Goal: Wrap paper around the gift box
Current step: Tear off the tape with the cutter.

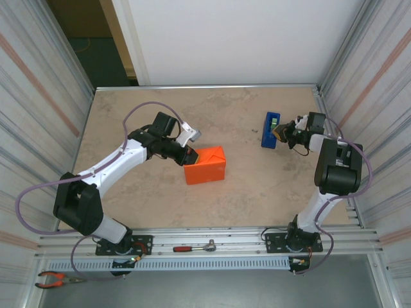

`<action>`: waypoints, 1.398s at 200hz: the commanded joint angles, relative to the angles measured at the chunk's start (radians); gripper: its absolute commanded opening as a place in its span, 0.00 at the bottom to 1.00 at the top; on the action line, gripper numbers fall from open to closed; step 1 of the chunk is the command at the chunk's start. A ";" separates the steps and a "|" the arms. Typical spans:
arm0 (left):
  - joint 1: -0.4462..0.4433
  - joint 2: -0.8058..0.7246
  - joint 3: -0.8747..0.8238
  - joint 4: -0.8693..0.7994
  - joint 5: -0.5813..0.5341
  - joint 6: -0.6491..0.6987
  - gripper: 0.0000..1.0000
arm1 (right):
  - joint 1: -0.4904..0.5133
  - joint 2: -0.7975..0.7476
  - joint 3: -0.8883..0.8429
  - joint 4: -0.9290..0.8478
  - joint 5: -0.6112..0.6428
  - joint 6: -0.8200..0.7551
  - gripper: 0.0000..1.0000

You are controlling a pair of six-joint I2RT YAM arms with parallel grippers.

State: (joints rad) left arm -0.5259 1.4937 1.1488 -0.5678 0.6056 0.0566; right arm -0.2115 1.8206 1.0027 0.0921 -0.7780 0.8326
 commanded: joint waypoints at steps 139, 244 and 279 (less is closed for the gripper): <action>-0.009 0.033 -0.049 -0.058 -0.071 0.024 0.00 | 0.040 -0.241 -0.151 -0.042 0.023 0.045 0.00; -0.012 0.040 -0.048 -0.057 -0.068 0.023 0.00 | 0.041 -0.284 -0.246 -0.050 0.037 0.028 0.00; -0.011 0.039 -0.049 -0.057 -0.069 0.024 0.00 | 0.040 -0.292 -0.263 -0.052 0.039 0.023 0.00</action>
State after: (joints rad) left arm -0.5259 1.4937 1.1477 -0.5667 0.6060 0.0566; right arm -0.1825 1.5681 0.7666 0.0803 -0.7219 0.8795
